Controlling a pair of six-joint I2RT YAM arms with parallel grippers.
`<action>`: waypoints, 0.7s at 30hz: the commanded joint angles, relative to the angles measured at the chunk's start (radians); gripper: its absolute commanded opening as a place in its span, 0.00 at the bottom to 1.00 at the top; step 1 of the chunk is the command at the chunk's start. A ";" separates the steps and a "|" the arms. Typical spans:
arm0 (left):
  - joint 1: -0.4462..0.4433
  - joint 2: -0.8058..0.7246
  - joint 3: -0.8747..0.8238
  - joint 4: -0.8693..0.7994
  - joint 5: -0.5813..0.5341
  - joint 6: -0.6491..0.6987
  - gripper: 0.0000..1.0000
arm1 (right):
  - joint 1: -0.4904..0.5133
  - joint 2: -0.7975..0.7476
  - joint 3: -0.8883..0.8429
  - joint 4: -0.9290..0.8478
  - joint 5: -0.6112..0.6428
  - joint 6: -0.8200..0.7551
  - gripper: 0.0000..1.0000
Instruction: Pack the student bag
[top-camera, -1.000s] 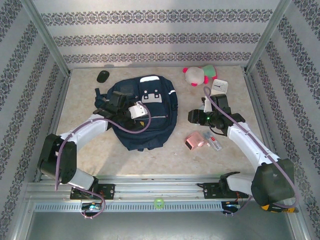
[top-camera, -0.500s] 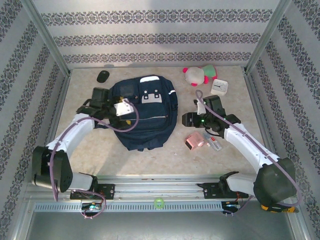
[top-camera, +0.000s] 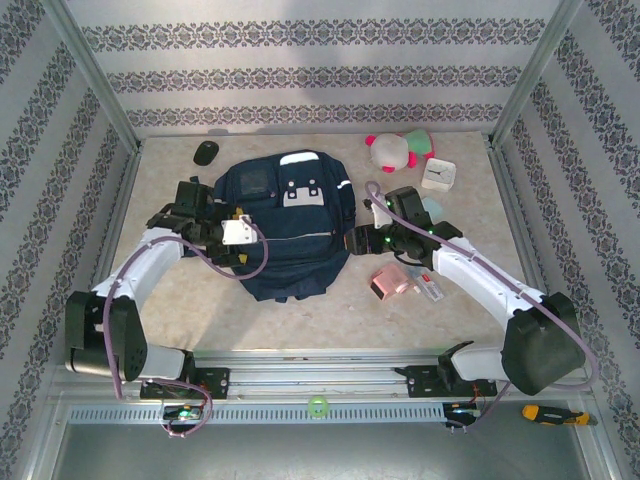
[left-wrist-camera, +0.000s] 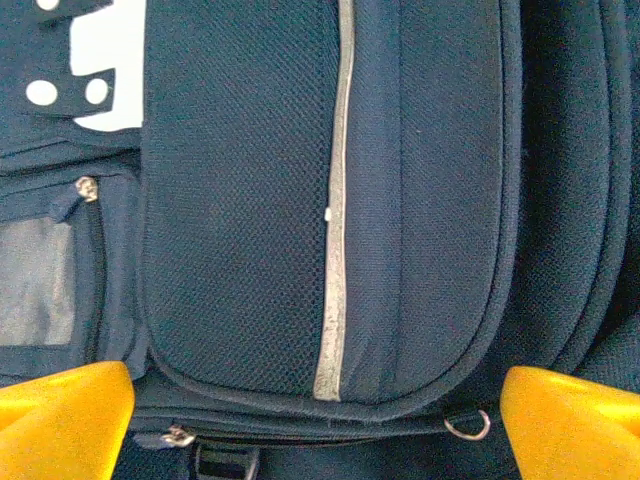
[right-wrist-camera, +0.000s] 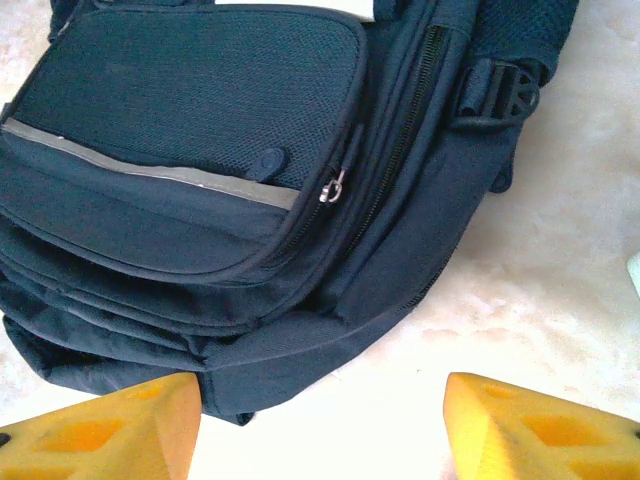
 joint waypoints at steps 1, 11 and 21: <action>-0.004 0.019 -0.007 -0.002 0.051 0.053 0.94 | 0.014 0.003 0.032 0.034 -0.012 -0.013 0.65; -0.065 0.080 -0.062 0.181 -0.034 0.048 0.92 | 0.023 -0.003 0.028 0.047 -0.011 -0.008 0.65; -0.095 -0.076 -0.075 0.280 0.065 -0.195 0.18 | 0.043 -0.054 -0.018 0.135 -0.006 0.035 0.64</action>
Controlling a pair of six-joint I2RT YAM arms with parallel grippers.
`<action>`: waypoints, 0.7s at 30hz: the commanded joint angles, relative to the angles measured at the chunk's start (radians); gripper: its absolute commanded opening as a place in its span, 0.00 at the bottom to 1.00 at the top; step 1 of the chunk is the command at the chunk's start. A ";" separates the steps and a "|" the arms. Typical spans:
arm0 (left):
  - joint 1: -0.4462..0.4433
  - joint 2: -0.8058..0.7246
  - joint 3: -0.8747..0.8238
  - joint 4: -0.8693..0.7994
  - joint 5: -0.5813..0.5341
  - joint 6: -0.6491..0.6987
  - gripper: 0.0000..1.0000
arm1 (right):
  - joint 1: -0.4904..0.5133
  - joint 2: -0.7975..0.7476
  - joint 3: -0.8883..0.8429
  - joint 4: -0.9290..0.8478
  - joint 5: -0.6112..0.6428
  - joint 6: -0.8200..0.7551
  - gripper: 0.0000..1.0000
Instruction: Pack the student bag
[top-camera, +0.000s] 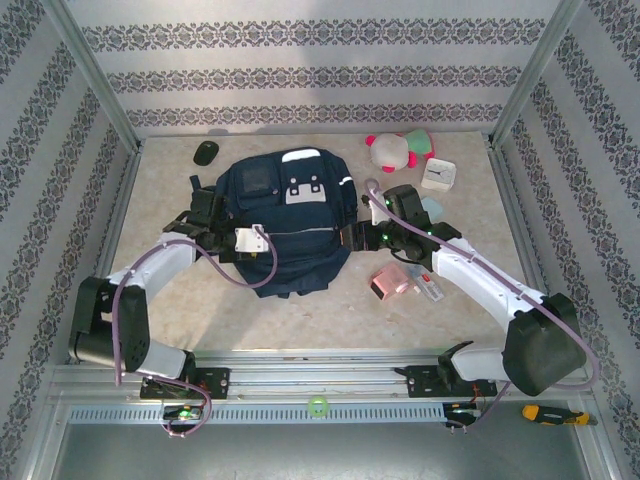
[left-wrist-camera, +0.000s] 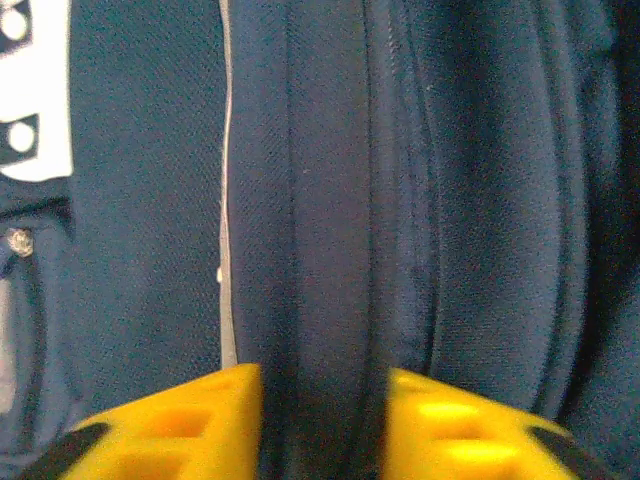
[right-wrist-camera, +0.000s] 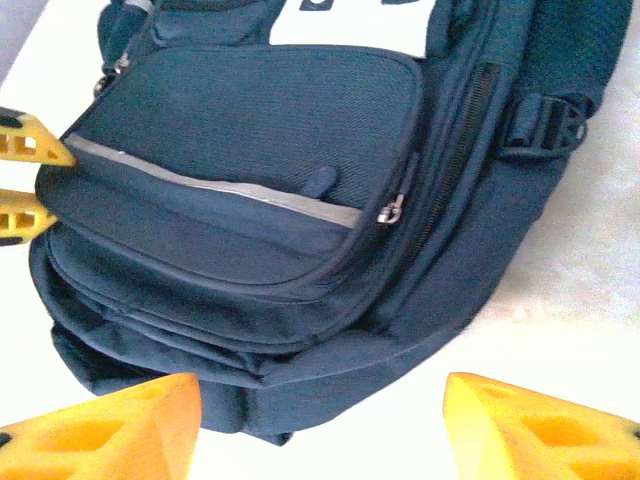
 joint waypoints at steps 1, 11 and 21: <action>-0.012 -0.128 0.005 0.122 0.070 -0.197 0.11 | 0.022 -0.051 -0.024 0.075 -0.001 0.005 0.64; -0.010 -0.288 -0.029 0.157 0.116 -0.502 0.00 | 0.102 -0.101 -0.050 0.275 -0.078 -0.311 0.66; -0.011 -0.297 -0.029 0.174 0.168 -0.551 0.00 | 0.149 0.047 0.060 0.359 -0.172 -0.645 0.71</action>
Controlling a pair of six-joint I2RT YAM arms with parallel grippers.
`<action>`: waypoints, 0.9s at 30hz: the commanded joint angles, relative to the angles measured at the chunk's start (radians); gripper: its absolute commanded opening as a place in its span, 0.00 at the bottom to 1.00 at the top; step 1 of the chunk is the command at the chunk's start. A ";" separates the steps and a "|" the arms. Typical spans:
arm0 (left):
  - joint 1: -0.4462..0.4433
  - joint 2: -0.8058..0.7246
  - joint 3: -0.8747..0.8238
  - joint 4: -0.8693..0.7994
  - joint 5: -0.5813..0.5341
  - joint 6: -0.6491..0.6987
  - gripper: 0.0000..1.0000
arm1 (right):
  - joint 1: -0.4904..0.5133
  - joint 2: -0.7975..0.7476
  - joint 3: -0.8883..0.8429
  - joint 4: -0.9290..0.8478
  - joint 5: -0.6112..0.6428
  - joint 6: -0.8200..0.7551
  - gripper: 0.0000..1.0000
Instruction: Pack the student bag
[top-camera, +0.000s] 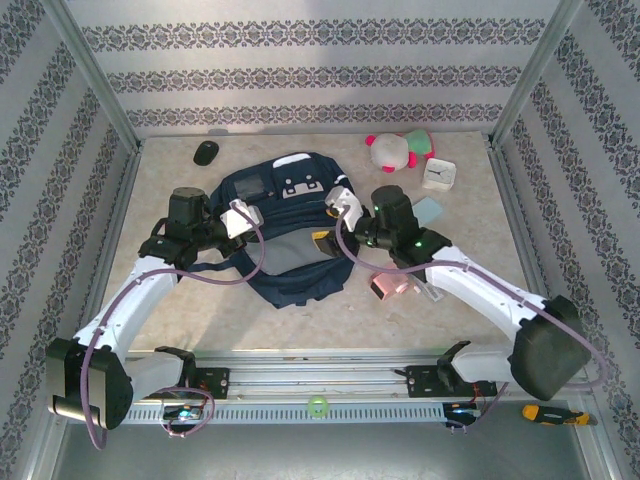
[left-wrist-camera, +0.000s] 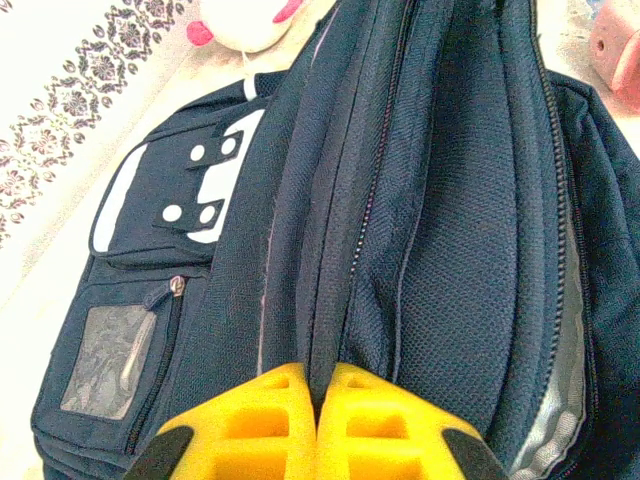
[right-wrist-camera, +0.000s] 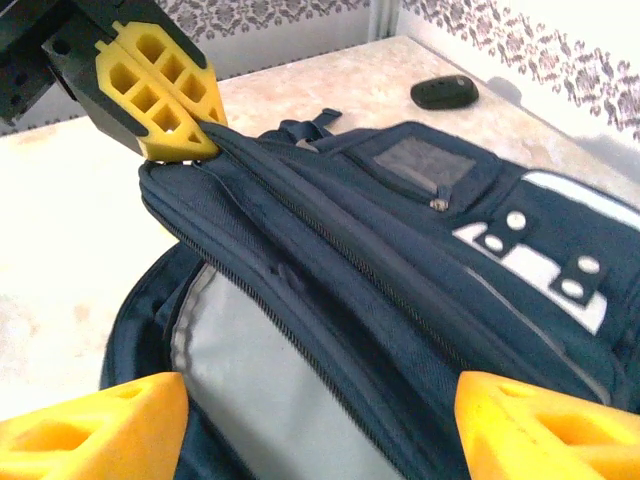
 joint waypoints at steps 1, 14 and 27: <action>-0.007 -0.033 0.009 0.073 0.074 -0.052 0.00 | 0.015 0.064 0.066 0.055 -0.065 -0.171 0.71; -0.070 -0.092 0.042 -0.062 0.098 0.018 0.66 | 0.031 0.156 0.098 0.160 -0.147 -0.306 0.00; -0.266 0.143 0.111 0.141 -0.217 -0.035 0.86 | 0.041 0.145 0.086 0.203 -0.182 -0.266 0.00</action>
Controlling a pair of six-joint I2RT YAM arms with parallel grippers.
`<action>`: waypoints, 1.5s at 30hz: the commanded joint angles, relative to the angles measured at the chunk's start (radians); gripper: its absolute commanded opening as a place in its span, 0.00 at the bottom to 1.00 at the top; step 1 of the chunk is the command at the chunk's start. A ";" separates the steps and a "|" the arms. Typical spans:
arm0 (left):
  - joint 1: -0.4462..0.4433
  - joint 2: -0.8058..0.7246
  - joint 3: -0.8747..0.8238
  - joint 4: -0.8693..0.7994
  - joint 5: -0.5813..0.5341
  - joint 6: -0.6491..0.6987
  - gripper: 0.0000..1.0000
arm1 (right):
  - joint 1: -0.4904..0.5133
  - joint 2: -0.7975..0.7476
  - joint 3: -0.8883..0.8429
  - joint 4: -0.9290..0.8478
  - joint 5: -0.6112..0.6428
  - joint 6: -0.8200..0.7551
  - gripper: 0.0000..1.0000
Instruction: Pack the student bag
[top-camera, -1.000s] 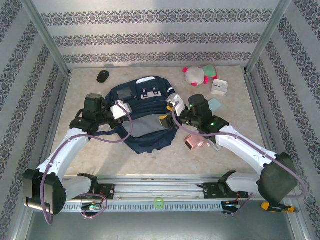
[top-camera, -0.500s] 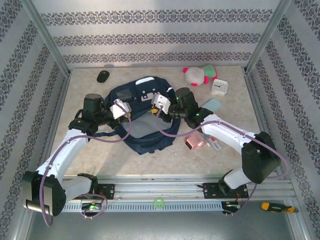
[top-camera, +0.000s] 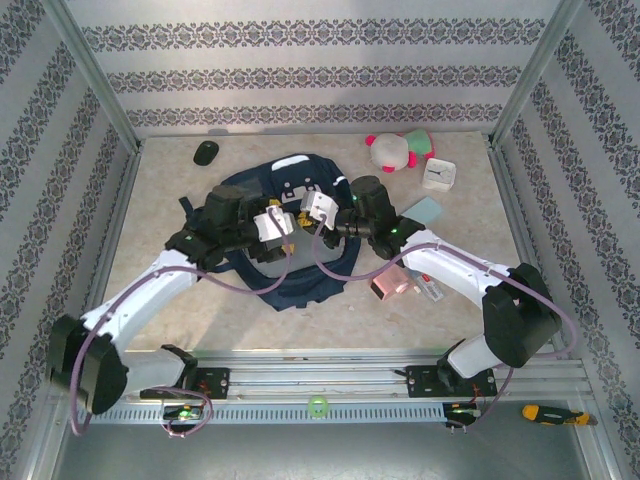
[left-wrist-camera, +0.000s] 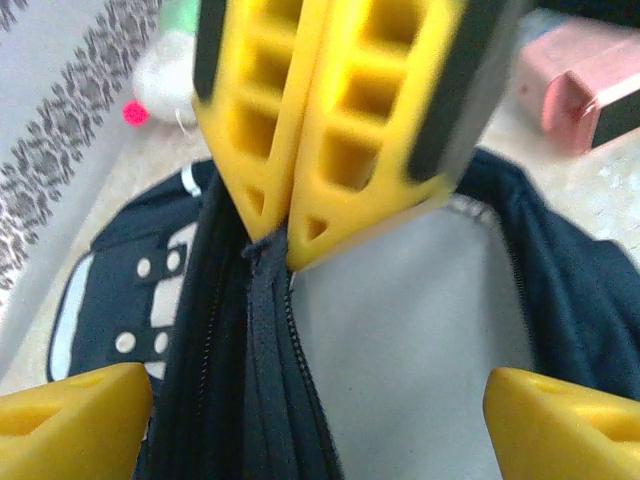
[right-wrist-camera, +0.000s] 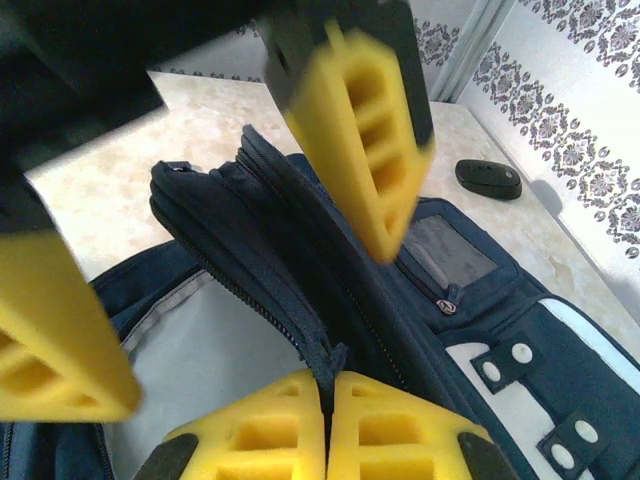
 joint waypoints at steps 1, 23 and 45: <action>-0.019 0.045 0.029 0.122 -0.065 -0.051 0.86 | 0.014 -0.039 -0.002 0.095 -0.082 0.022 0.00; -0.027 -0.124 0.047 0.239 -0.423 -0.312 0.07 | -0.240 -0.258 -0.059 -0.344 0.274 1.124 0.64; -0.027 -0.129 0.055 0.198 -0.433 -0.327 0.09 | -0.572 0.155 0.026 -0.604 0.499 1.115 0.94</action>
